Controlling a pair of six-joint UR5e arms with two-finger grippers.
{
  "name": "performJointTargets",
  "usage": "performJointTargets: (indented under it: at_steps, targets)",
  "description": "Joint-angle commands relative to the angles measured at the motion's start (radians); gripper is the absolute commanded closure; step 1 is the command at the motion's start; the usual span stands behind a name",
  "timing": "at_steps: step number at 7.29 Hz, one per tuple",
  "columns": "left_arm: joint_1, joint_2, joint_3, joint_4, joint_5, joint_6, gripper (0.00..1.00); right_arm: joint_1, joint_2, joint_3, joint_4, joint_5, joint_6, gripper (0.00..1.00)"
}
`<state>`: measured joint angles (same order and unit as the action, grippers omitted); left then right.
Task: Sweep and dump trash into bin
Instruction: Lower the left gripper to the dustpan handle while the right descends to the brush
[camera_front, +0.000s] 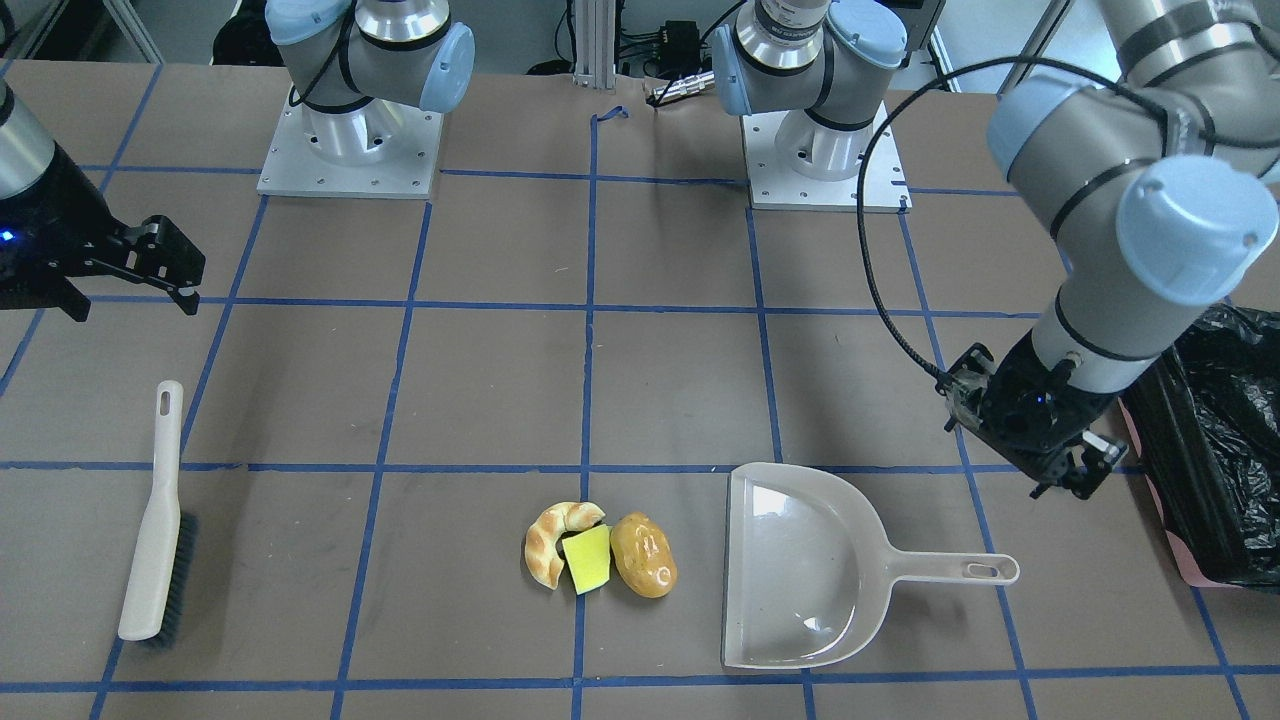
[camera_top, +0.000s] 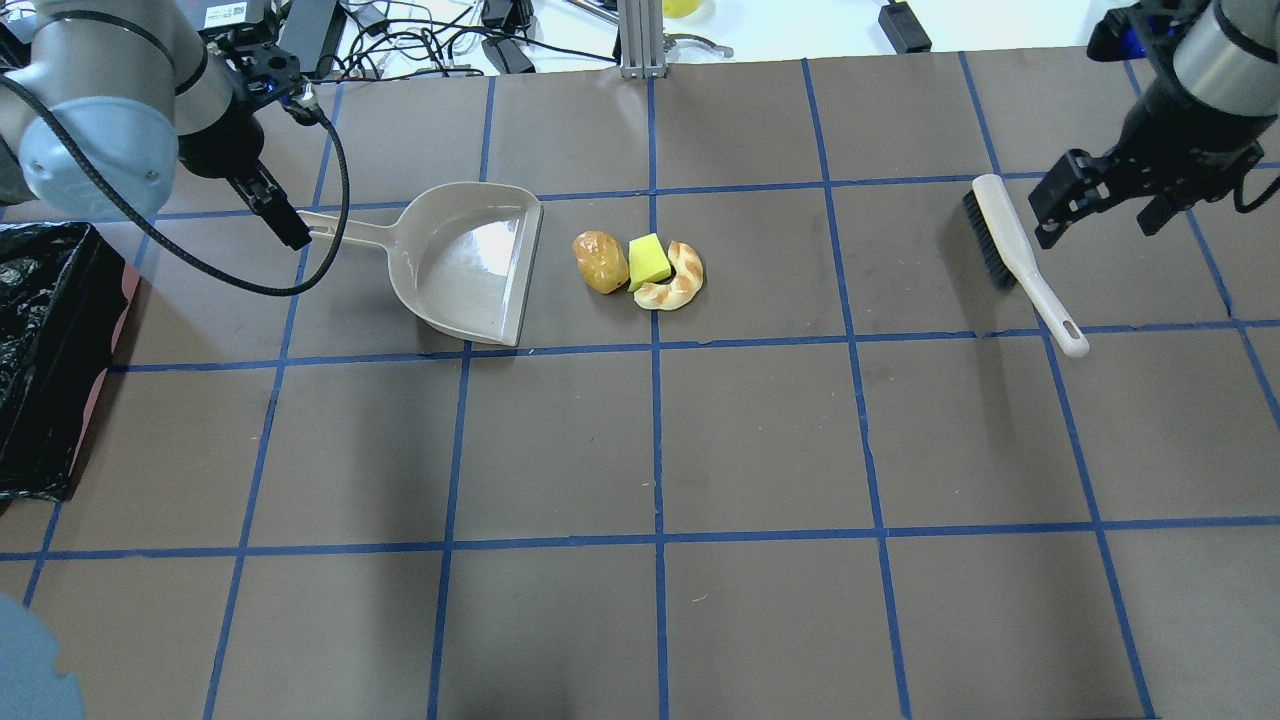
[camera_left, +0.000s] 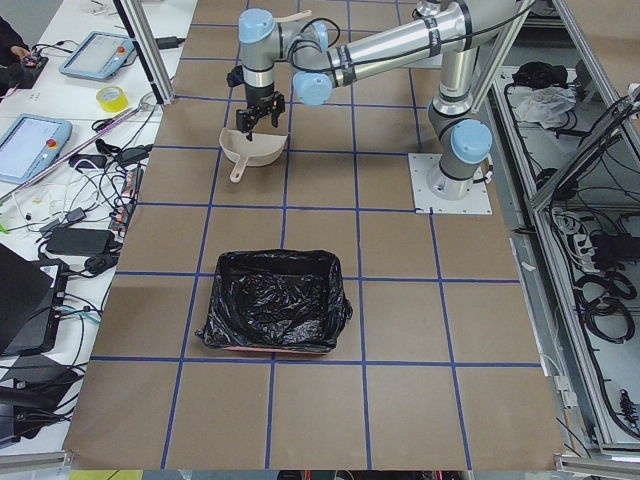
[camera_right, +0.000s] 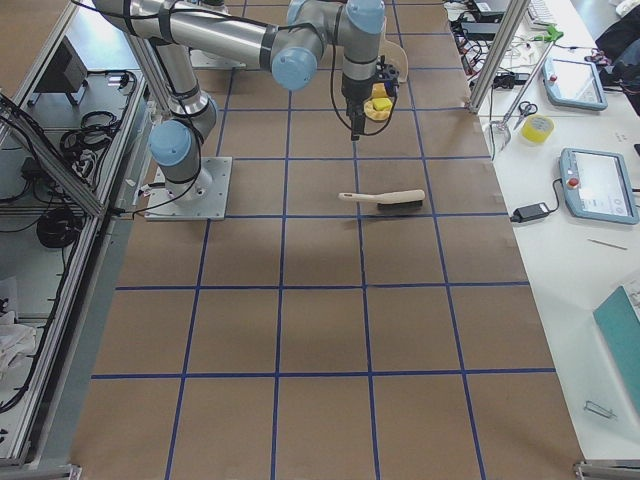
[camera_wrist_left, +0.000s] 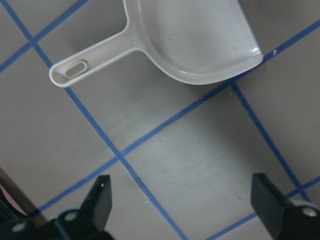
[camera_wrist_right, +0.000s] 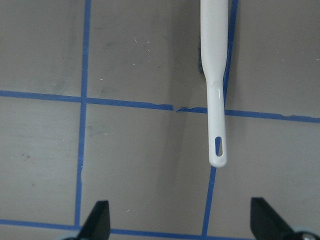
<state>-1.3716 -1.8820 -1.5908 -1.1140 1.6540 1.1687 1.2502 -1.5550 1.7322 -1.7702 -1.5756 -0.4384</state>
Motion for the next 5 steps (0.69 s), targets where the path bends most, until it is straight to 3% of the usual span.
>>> performJointTargets:
  at_steps: [1,5]
  targets:
    - [0.002,-0.159,0.023,0.179,0.006,0.347,0.02,-0.086,0.021,0.114,-0.147,0.000,-0.141,0.00]
    - [0.000,-0.236,0.023,0.186,0.004,0.539,0.03,-0.098,0.199,0.118,-0.230,-0.003,-0.154,0.00]
